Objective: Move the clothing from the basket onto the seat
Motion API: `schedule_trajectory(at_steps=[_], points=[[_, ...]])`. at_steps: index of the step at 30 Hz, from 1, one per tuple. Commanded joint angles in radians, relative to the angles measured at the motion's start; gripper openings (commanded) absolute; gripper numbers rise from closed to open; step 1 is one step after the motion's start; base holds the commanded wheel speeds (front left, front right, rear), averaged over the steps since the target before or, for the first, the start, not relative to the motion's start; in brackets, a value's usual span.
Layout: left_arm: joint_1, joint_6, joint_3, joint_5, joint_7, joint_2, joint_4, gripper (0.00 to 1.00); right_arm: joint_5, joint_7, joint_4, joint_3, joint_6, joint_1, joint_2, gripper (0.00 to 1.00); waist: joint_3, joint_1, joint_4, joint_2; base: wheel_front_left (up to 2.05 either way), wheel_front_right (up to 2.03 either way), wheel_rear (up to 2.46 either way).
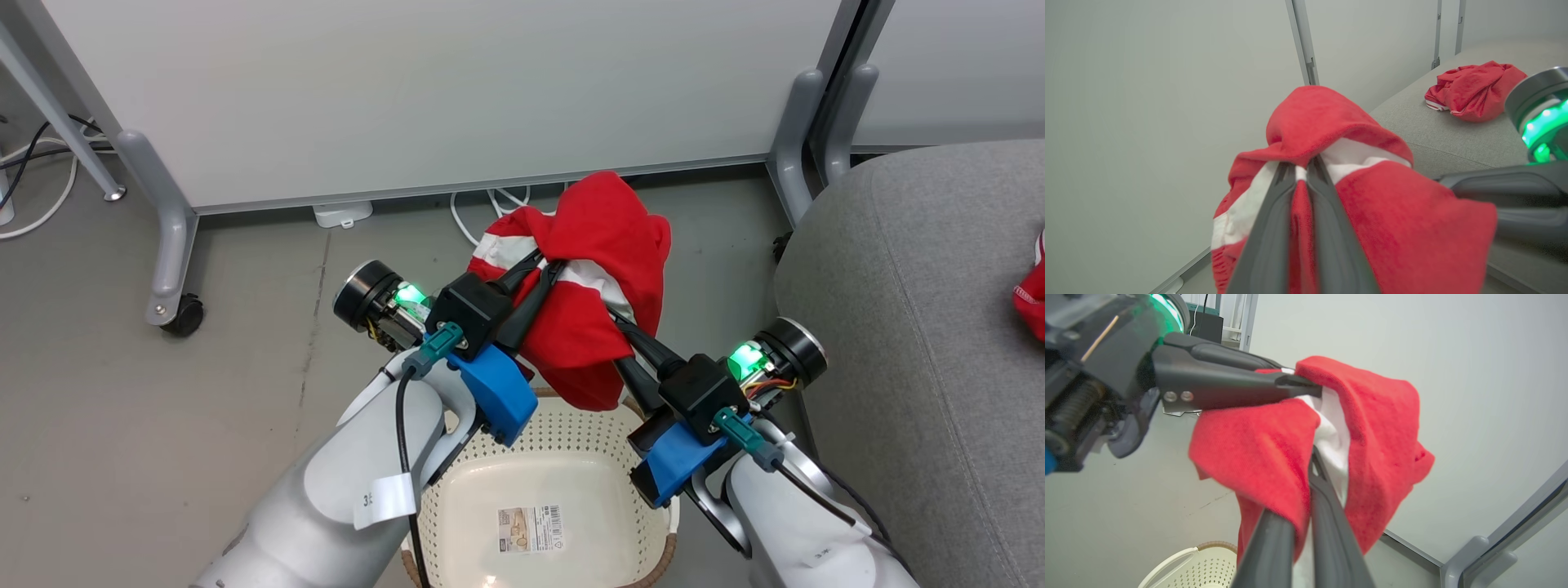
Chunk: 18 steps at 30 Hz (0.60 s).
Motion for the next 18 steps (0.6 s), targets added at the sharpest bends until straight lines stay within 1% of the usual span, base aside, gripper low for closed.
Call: schedule_trajectory(at_steps=[1, 8, 9, 10, 18], points=[[0.002, -0.006, 0.006, 0.002, -0.005, -0.002, 0.000, 0.00, 0.007, 0.000, 0.003, 0.002, 0.000, -0.016, 0.003, 0.00, -0.001, 0.0000, 0.000, 0.0000, 0.00, 0.00, 0.00], [0.008, -0.004, 0.015, 0.006, -0.005, -0.004, -0.004, 0.00, 0.021, 0.000, 0.009, 0.004, 0.000, -0.010, 0.003, 0.00, -0.007, 0.0000, -0.001, 0.0000, 0.00, 0.00, 0.00], [0.009, -0.003, 0.017, 0.007, -0.005, -0.004, -0.005, 0.95, 0.021, 0.000, 0.010, 0.004, 0.000, -0.010, 0.003, 0.00, -0.007, 0.0000, -0.001, 0.0000, 0.00, 0.00, 0.00], [0.011, 0.000, 0.020, 0.009, -0.005, -0.004, -0.005, 1.00, 0.021, 0.000, 0.010, 0.004, 0.000, -0.010, 0.003, 0.00, -0.008, 0.0000, -0.001, 0.0000, 0.00, 0.00, 0.00], [0.015, 0.001, 0.030, 0.020, -0.005, -0.006, -0.003, 1.00, 0.029, 0.000, 0.012, 0.005, 0.000, -0.008, 0.003, 0.00, -0.010, 0.0000, -0.002, 0.0000, 0.00, 0.00, 0.00]])
